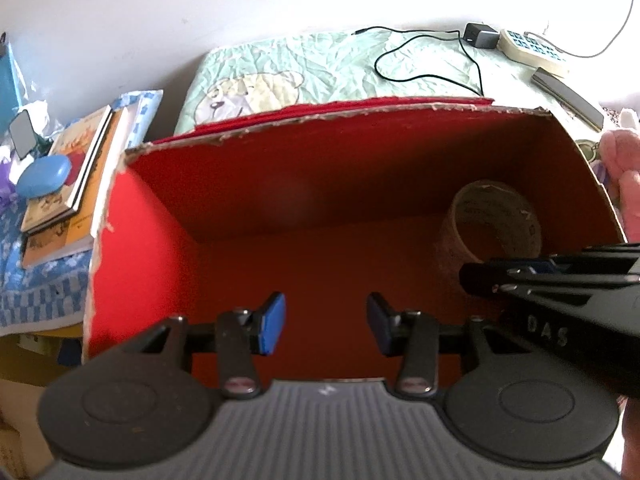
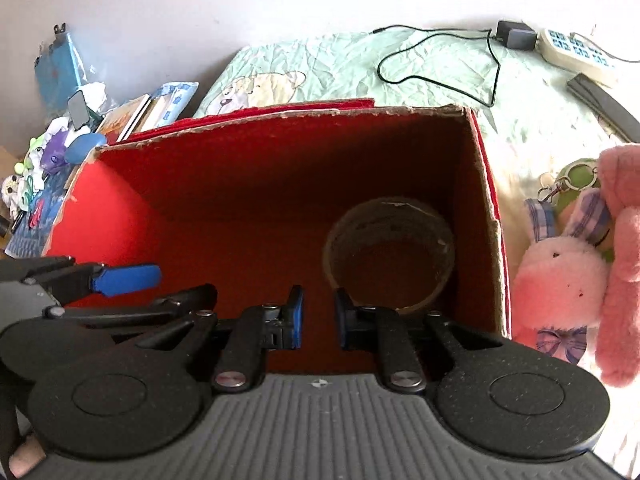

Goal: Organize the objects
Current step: 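Lower the tape roll into the box and open the right gripper, then withdraw the right gripper from the box toward the brown pinecone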

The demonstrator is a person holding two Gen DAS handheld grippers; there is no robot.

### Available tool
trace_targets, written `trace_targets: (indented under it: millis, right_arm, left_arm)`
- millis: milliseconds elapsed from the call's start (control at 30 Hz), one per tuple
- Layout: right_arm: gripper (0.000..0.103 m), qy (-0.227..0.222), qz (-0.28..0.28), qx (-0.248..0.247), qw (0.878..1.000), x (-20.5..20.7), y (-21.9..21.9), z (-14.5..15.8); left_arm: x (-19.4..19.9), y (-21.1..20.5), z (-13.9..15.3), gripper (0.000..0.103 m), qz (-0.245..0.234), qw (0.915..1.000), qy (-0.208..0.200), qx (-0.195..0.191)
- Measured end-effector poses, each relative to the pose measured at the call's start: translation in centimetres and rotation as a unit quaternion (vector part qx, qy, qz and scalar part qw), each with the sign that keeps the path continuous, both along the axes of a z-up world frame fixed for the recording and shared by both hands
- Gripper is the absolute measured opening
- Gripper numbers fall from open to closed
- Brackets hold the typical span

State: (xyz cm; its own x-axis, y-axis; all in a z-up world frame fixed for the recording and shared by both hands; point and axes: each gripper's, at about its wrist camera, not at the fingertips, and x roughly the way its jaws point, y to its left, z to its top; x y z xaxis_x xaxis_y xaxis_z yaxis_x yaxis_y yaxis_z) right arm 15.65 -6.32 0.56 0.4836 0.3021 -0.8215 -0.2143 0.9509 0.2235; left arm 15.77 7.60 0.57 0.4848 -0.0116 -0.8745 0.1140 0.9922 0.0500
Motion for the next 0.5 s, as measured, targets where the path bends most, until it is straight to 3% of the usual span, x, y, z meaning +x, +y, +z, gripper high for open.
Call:
trace_targets:
  millis: [133, 500]
  right_arm:
    - [0.019, -0.011, -0.009, 0.025, 1.000, -1.3, -1.0, 0.7]
    - [0.019, -0.060, -0.027, 0.036, 0.997, -4.9, -3.3, 3.4]
  left_arm:
    - [-0.2, -0.2, 0.2, 0.049, -0.002, 1.0000, -0.002, 0.009]
    - [-2.8, -0.8, 2.9, 0.049, 0.004, 0.9991, -0.036, 0.024]
